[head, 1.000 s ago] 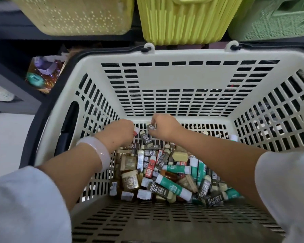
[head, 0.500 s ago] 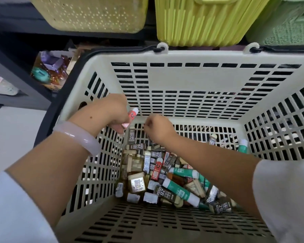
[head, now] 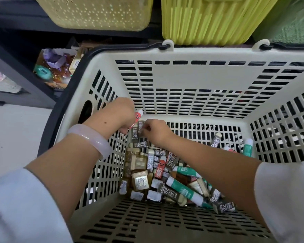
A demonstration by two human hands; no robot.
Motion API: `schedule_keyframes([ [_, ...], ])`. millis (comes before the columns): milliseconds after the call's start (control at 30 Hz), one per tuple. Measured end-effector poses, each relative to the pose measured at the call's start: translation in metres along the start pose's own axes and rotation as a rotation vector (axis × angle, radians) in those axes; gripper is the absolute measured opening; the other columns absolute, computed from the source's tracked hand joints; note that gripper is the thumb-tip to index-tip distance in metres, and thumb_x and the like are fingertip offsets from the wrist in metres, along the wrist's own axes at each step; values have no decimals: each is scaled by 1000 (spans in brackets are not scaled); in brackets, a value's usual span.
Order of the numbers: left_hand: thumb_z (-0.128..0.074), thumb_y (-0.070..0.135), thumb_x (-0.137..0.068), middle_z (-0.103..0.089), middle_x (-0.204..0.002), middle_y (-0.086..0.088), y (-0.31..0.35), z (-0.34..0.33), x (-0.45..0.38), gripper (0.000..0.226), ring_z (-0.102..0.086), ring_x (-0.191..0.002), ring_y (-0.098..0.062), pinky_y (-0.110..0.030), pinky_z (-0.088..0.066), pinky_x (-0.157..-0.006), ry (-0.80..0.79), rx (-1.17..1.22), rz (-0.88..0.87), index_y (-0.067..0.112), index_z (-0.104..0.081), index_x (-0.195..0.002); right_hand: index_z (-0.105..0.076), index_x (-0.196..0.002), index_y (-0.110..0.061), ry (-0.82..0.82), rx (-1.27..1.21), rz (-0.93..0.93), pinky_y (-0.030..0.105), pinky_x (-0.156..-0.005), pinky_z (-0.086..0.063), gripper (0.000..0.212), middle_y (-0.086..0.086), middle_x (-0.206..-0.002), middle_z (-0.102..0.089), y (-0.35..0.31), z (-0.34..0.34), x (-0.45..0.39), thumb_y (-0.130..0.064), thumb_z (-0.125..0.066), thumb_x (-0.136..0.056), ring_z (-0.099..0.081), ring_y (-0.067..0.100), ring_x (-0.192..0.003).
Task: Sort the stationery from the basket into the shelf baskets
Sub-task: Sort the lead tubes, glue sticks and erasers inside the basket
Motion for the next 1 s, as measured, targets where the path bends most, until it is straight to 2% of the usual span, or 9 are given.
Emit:
schedule_keyframes([
  [67,-61,9,-87,-70,-77,-10,3,-4,-1,11,-69,-79,-17,-26,-52,-63,-21,188,16,1,-60,-95,-60,-97,-10,44,-416,-67,27,-63,-46,20,3,-82,-60,8,15,4,-21,-43,-97,-56,17,-73],
  [167,-58,7,-89,-66,-96,-21,9,-18,1,26,-67,-87,-30,-35,-56,-77,-119,511,53,-6,-54,-111,-55,-98,-14,-24,-989,-118,21,-68,-54,13,3,-84,-63,9,23,2,-22,-44,-98,-62,14,-76],
  [267,-56,5,-90,-64,-100,-22,8,-27,1,24,-66,-90,-31,-33,-55,-74,-107,560,67,-6,-53,-111,-48,-98,-11,86,-926,-181,23,-66,-55,11,12,-91,-64,15,25,-1,-10,-56,-91,-62,14,-70],
  [367,-55,8,-90,-59,-79,-8,5,-39,0,7,-60,-75,-21,-25,-50,-59,-80,218,0,2,-58,-89,-43,-82,-16,210,-584,-292,39,-85,-53,19,16,-105,-61,31,21,-1,-14,-60,-88,-63,26,-92],
  [433,-48,9,-93,-48,-69,-2,8,-54,0,17,-50,-67,-16,-20,-40,-56,-141,99,-46,5,-56,-80,-47,-84,-14,239,-475,-300,36,-86,-52,13,14,-107,-61,33,18,-2,-13,-59,-89,-62,24,-94],
  [600,-42,5,-94,-58,-105,-9,13,-69,-2,25,-56,-94,-22,-26,-43,-79,-199,-46,-104,6,-56,-114,-59,-111,-8,238,-466,-239,14,-65,-41,23,9,-114,-60,25,11,-5,-4,-54,-89,-53,14,-87],
  [700,-41,2,-93,-56,-111,-10,15,-71,-1,30,-54,-94,-21,-27,-44,-82,-202,-70,-120,6,-54,-119,-62,-107,-7,224,-416,-228,21,-68,-46,23,13,-110,-62,25,10,2,0,-48,-89,-58,22,-90],
  [833,-42,-2,-91,-55,-110,-9,17,-63,-2,31,-53,-92,-19,-25,-45,-82,-139,-84,-127,4,-55,-118,-59,-108,-5,137,-514,-235,20,-51,-40,26,14,-98,-60,27,3,8,3,-47,-87,-55,21,-77],
  [1000,-43,0,-91,-51,-90,-5,11,-57,-3,25,-48,-81,-18,-23,-41,-72,-61,-110,-106,5,-56,-111,-54,-105,-11,41,-839,-252,44,-91,-51,22,19,-114,-61,20,-7,10,2,-43,-90,-61,33,-104],
])
Point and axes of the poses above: each hand's wrist, its own x-axis away from the middle knuckle, its own z-axis out of the back of the hand, y = z × x, the point moved 7 cm from there along -x, towards the middle knuckle
